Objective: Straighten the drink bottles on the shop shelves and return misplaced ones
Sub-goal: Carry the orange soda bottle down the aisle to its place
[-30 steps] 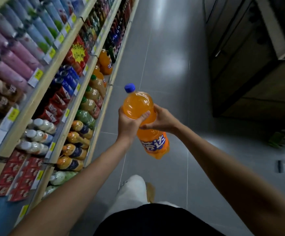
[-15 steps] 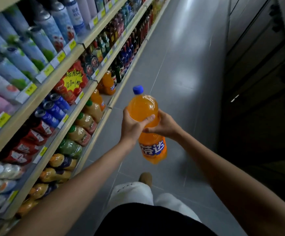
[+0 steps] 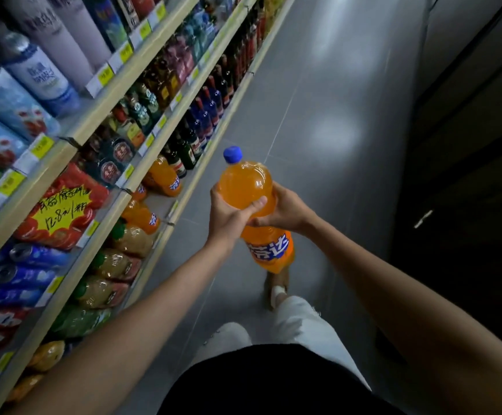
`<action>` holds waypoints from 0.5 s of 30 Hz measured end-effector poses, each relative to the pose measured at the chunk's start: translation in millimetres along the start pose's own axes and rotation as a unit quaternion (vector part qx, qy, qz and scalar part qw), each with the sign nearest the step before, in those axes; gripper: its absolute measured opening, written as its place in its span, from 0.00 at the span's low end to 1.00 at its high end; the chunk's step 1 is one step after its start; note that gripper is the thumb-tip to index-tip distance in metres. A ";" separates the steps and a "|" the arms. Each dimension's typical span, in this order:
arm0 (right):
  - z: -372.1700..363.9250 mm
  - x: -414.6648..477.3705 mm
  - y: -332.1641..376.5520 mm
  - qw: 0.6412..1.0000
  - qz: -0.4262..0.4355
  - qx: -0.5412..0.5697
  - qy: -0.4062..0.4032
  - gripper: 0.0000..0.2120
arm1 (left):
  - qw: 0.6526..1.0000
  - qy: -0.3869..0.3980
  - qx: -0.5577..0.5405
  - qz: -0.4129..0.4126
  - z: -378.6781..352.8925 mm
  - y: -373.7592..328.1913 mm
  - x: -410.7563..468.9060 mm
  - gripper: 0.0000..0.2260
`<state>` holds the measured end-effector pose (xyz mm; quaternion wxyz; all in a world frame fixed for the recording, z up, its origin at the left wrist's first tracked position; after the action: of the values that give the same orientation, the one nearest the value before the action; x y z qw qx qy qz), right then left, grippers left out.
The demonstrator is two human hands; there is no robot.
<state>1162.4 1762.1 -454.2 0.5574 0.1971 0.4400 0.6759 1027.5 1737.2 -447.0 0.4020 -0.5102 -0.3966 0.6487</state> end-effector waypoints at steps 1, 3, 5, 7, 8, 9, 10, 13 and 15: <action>8.4 20.2 -4.0 1.000 0.001 -0.008 0.013 0.42 | 1.000 -0.014 -0.003 0.012 -4.2 -2.8 17.4 0.37; 21.6 61.3 -9.8 0.998 0.007 -0.032 0.046 0.42 | 0.998 -0.045 -0.012 0.030 -10.2 -7.7 51.1 0.37; 28.8 99.0 -13.8 0.996 0.012 -0.045 0.080 0.43 | 0.996 -0.070 -0.025 0.045 -13.0 -10.2 80.5 0.36; 30.4 130.0 -14.5 0.993 0.021 -0.049 0.106 0.42 | 0.993 -0.093 -0.040 0.055 -13.0 -12.8 103.9 0.34; 29.5 143.0 -13.8 0.991 0.025 -0.052 0.117 0.42 | 0.992 -0.105 -0.045 0.061 -11.3 -13.1 113.2 0.33; 28.3 155.1 -12.9 0.990 0.028 -0.055 0.127 0.42 | 0.990 -0.117 -0.051 0.067 -8.6 -13.0 121.5 0.34; 25.9 167.0 -12.0 0.989 0.030 -0.056 0.136 0.41 | 0.988 -0.127 -0.056 0.071 -5.2 -13.4 129.8 0.35; 12.1 198.9 -12.2 0.983 0.019 -0.059 0.173 0.41 | 0.983 -0.147 -0.061 0.090 7.7 -8.0 155.1 0.39; 0.3 219.0 -11.7 0.981 0.017 -0.053 0.186 0.40 | 0.981 -0.154 -0.063 0.100 18.5 -2.4 172.3 0.39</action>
<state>1103.6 1965.2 -512.6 0.4640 0.0450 0.4961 0.7325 982.7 1895.7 -500.8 0.2365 -0.4658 -0.4402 0.7303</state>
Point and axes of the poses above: each hand's wrist, its own x-axis towards the middle knuckle, its own z-axis out of the back of the hand, y = z × x, the point moved 9 cm from there along x, towards the middle knuckle, and after that the axes turned 3 degrees about z, right-handed, at the moved point
